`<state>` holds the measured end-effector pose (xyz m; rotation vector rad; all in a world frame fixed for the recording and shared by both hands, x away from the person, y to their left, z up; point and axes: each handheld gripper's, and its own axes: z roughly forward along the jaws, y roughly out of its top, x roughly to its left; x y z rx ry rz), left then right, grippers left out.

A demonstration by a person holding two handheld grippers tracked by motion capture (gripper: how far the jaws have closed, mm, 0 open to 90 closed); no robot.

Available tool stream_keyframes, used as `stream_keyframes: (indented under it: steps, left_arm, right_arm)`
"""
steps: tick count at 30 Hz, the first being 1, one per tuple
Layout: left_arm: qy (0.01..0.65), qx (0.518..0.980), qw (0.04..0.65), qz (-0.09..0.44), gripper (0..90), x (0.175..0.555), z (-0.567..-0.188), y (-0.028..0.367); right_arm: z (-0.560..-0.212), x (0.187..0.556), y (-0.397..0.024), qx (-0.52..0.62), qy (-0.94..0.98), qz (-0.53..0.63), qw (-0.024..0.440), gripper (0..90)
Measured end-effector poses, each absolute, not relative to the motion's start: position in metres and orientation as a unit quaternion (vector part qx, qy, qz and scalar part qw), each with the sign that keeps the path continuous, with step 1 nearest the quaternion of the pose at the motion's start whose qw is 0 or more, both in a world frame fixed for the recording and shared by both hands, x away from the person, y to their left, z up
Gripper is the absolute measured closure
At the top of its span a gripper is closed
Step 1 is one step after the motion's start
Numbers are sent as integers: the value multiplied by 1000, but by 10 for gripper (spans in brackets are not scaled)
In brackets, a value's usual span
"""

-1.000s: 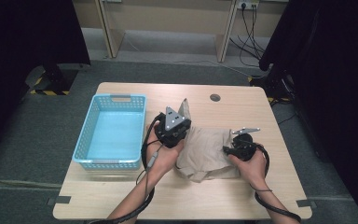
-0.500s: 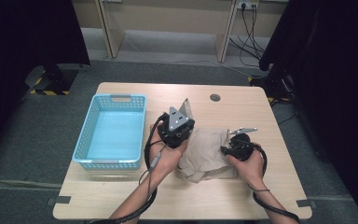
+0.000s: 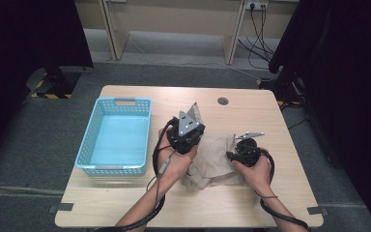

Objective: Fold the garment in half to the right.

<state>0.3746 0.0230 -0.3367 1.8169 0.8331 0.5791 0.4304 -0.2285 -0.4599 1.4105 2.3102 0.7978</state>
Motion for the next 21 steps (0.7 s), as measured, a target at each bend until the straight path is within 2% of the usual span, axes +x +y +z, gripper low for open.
stream_keyframes:
  steps: [21]
  left_arm:
    - [337,756,509,235,887,373,-336,14]
  right_arm:
    - [-460,429,-224,489,810,282,160,575]
